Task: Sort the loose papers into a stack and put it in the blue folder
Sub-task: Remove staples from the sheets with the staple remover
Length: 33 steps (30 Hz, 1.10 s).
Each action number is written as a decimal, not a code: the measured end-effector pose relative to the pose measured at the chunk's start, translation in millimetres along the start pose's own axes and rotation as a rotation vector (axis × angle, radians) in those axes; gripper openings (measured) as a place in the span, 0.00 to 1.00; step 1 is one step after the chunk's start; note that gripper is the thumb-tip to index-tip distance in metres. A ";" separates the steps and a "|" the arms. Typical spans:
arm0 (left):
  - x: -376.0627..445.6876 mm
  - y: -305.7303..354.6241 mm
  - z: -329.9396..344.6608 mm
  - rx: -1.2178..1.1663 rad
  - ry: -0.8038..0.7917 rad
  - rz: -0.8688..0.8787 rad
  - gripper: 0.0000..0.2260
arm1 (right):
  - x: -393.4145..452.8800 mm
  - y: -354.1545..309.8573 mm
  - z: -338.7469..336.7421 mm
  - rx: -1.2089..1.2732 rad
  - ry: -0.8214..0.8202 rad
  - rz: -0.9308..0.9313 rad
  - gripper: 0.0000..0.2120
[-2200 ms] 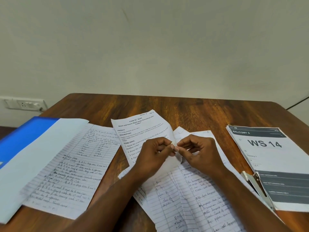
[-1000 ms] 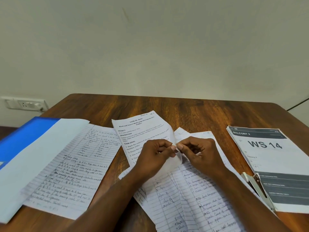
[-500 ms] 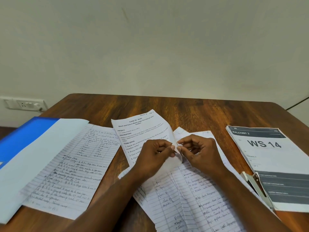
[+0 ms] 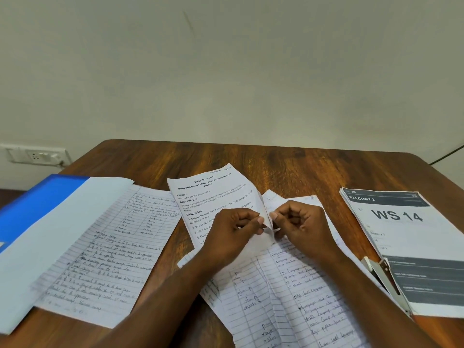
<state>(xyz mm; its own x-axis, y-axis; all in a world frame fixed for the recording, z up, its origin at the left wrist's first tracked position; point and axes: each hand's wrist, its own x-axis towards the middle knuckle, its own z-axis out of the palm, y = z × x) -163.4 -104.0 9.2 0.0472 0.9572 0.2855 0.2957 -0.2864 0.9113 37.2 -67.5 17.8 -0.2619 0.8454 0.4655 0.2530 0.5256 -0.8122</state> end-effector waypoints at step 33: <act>5.8 -4.9 -26.2 0.150 0.347 -0.101 0.13 | 11.0 17.2 -18.3 0.500 0.150 0.489 0.15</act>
<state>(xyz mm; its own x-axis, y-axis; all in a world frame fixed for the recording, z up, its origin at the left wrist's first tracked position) -189.6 -98.1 14.2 -0.3077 0.9019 0.3032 0.4195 -0.1574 0.8940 55.7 -47.4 15.5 -0.0871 0.9960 0.0212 -0.1579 0.0072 -0.9874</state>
